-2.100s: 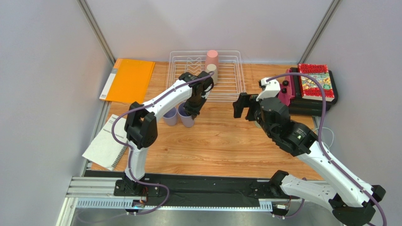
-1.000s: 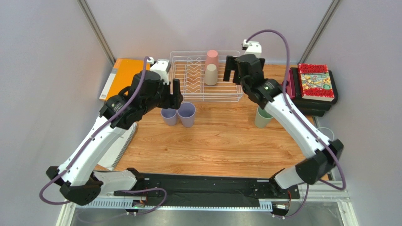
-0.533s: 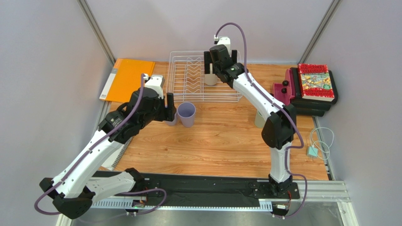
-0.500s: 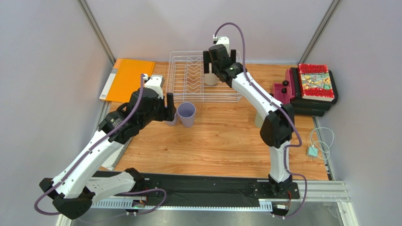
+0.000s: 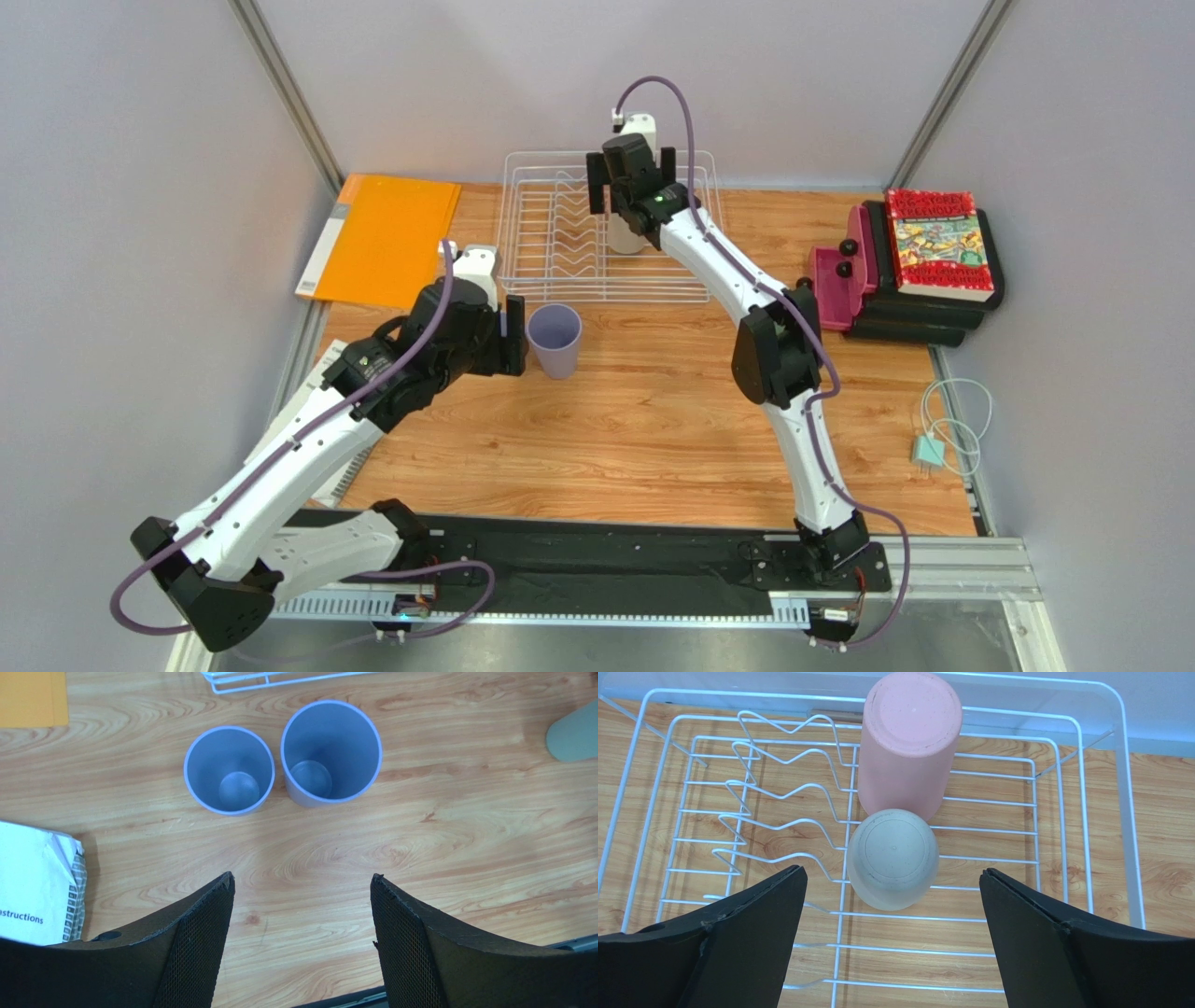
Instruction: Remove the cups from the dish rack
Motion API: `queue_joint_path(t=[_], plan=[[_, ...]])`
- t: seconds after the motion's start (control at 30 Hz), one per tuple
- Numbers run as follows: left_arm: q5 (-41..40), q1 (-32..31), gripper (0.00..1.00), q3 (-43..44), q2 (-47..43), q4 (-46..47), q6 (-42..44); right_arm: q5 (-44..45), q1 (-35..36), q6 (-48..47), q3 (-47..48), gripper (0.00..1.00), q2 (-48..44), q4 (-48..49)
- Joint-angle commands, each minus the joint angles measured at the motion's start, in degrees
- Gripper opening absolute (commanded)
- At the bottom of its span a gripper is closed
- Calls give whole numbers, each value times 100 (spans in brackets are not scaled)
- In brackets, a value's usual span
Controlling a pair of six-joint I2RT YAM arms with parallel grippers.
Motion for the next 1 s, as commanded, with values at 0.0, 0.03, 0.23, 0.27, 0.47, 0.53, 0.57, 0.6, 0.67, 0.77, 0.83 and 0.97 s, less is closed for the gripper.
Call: queue_joint_path(t=[0.0, 0.03, 0.23, 0.27, 0.47, 0.53, 0.57, 0.6, 0.67, 0.77, 0.83, 0.97], plan=[[16, -9, 77, -116, -205, 243, -130, -95, -75, -51, 334, 100, 177, 353], [34, -18, 77, -142, -197, 243, -112, -156, -84, -33, 334, 100, 213, 353], [78, -9, 77, -134, -100, 252, -51, -166, -110, -15, 343, 100, 424, 432], [95, -18, 77, -134, -83, 244, -59, -166, -110, -7, 343, 100, 467, 432], [122, -9, 77, -169, -4, 322, -24, -210, -154, 20, 352, 99, 591, 441], [122, -18, 77, -187, -3, 349, -33, -245, -171, 37, 343, 95, 617, 449], [122, -9, 77, -195, 5, 366, -33, -271, -180, 55, 343, 92, 635, 441], [131, -9, 77, -213, 14, 375, -42, -289, -180, 55, 343, 85, 635, 449], [131, -18, 77, -222, 23, 393, -51, -289, -180, 73, 308, 77, 635, 458], [131, -18, 77, -231, 32, 402, -51, -306, -189, 73, 299, 61, 644, 458], [131, -18, 77, -239, 23, 402, -68, -324, -198, 90, 264, 54, 644, 467], [157, -18, 77, -257, 32, 411, -68, -333, -198, 125, 176, 31, 582, 485]])
